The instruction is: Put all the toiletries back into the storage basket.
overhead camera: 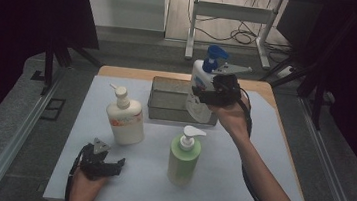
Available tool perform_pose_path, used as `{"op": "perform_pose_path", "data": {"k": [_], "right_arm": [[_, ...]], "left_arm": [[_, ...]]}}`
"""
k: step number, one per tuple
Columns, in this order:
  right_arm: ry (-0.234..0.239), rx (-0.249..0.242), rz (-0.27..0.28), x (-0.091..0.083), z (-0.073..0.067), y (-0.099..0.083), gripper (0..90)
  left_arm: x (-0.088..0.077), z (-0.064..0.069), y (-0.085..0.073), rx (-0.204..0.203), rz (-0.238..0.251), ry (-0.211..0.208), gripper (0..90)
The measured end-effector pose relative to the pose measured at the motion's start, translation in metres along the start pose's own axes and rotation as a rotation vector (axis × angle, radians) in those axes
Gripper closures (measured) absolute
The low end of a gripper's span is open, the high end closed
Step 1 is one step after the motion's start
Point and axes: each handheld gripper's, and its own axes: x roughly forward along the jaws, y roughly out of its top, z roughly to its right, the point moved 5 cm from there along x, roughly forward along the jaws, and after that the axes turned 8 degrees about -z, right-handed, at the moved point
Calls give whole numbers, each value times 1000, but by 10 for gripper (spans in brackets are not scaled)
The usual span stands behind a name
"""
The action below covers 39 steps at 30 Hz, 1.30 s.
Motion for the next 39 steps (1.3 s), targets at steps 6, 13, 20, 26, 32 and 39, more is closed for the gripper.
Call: {"op": "perform_pose_path", "data": {"k": [6, 13, 20, 26, 32, 39], "right_arm": [[4, 1, 5, 12, -1, 9, 372], [3, 11, 8, 28, -1, 17, 374], [-4, 32, 8, 43, 1, 25, 374], [-12, 34, 11, 52, 1, 32, 374], [-20, 38, 13, 65, 0, 40, 374], [-23, 45, 10, 82, -2, 42, 373]], "left_arm": [[0, 0, 0, 0, 0, 0, 129], [0, 0, 0, 0, -1, -1, 129], [0, 0, 0, -1, -1, -1, 129], [0, 0, 0, -1, -2, -1, 129], [0, 0, 0, -2, -1, -2, 129], [0, 0, 0, -2, -2, -4, 128]]}}
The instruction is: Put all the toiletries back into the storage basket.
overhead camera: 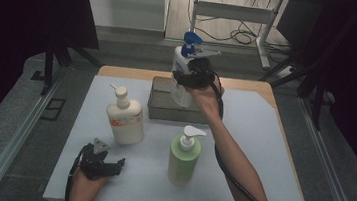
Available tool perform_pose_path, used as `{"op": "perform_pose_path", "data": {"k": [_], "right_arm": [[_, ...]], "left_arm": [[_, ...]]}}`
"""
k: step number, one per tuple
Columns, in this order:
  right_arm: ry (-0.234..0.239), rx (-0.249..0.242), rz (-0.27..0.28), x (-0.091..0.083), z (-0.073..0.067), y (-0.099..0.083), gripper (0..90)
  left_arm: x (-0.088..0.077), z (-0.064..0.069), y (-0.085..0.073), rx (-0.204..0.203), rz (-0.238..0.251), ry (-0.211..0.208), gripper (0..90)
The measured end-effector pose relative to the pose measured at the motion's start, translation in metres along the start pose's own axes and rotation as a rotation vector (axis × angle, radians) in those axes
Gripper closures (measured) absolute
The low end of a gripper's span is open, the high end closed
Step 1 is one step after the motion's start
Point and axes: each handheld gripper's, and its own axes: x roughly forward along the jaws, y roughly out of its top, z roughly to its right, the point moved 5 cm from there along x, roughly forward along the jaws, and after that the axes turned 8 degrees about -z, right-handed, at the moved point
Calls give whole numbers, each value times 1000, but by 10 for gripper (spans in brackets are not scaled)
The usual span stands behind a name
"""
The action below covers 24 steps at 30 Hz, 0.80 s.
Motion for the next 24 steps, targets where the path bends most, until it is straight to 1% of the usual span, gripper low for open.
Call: {"op": "perform_pose_path", "data": {"k": [2, 3, 5, 10, 18, 24], "right_arm": [[1, -2, -6, 6, -1, -1, 374], [1, -2, -6, 6, -1, -1, 374], [0, 3, -14, 15, -1, -2, 373], [-1, 14, -12, 26, 0, -5, 374], [-4, 5, -26, 37, -1, -7, 374], [7, -1, -40, 44, -6, -13, 374]], "left_arm": [[0, 0, 0, 0, 0, 0, 129], [0, 0, 0, 0, 0, 0, 128], [0, 0, 0, -3, 0, -1, 128], [0, 0, 0, -2, -1, 0, 128], [0, 0, 0, -3, -2, 0, 129], [0, 0, 0, -3, -2, 0, 128]]}}
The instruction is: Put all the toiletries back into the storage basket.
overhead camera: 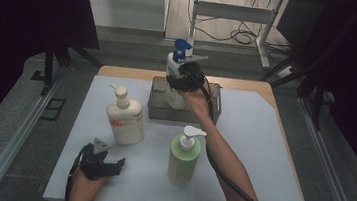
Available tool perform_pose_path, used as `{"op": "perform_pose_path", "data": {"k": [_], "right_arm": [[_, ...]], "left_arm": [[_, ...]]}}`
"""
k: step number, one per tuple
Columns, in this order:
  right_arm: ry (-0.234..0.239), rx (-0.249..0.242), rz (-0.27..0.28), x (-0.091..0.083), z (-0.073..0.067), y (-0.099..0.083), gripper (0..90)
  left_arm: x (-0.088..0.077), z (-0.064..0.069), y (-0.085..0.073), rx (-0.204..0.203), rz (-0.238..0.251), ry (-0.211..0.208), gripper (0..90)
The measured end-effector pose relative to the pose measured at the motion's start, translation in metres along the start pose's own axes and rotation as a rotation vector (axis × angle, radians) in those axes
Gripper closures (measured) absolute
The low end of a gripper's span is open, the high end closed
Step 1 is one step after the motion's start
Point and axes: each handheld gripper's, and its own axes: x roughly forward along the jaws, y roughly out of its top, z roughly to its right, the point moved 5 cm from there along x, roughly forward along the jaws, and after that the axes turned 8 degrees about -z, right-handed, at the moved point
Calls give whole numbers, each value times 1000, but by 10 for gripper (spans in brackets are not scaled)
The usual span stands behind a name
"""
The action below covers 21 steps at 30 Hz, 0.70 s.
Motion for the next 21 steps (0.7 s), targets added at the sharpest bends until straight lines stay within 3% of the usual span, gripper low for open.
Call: {"op": "perform_pose_path", "data": {"k": [21], "right_arm": [[40, 18, -32, 15, -12, -13, 373]], "left_arm": [[0, 0, 0, -1, 1, -1, 128]]}}
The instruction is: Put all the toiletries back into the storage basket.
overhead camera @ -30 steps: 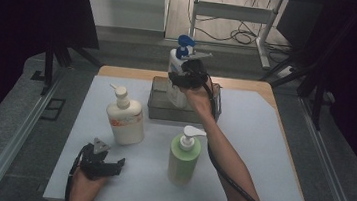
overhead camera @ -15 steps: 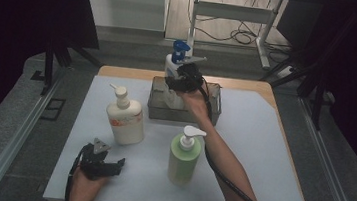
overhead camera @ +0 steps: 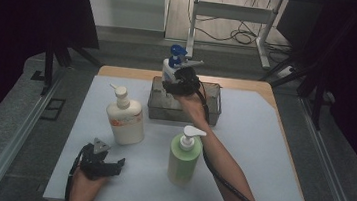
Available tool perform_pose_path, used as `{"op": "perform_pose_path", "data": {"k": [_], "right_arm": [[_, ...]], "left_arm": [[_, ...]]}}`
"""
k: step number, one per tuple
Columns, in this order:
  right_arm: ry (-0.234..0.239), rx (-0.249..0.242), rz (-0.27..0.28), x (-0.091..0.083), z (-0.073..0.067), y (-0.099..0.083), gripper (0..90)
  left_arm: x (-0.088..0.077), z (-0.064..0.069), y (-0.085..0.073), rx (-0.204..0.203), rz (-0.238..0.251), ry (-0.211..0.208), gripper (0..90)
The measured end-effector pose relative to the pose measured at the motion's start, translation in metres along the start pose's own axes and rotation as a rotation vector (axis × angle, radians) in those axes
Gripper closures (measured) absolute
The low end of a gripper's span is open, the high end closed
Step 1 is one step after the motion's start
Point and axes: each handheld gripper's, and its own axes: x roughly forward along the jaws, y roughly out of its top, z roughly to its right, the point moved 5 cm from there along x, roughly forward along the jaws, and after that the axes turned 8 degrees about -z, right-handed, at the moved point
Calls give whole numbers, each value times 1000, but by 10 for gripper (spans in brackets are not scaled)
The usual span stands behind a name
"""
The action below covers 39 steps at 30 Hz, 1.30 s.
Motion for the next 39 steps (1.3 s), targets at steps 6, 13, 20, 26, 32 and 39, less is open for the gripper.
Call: {"op": "perform_pose_path", "data": {"k": [6, 13, 20, 26, 32, 39], "right_arm": [[-6, -6, -14, 4, -1, -4, 374], [-14, -6, -24, 9, -1, -10, 374], [-12, 4, -44, 14, 0, -17, 373], [-2, 17, -41, 14, 2, -19, 369], [4, 21, -37, 13, 2, -21, 361], [24, 29, -38, 9, 2, -18, 253]], "left_arm": [[0, 0, 0, 1, -1, 1, 128], [0, 0, 0, 1, -1, 2, 128], [0, 0, 0, 2, -3, 1, 128], [0, 0, 0, 2, -2, 1, 128], [0, 0, 0, 2, -2, 1, 128], [0, 0, 0, 2, -2, 1, 128]]}}
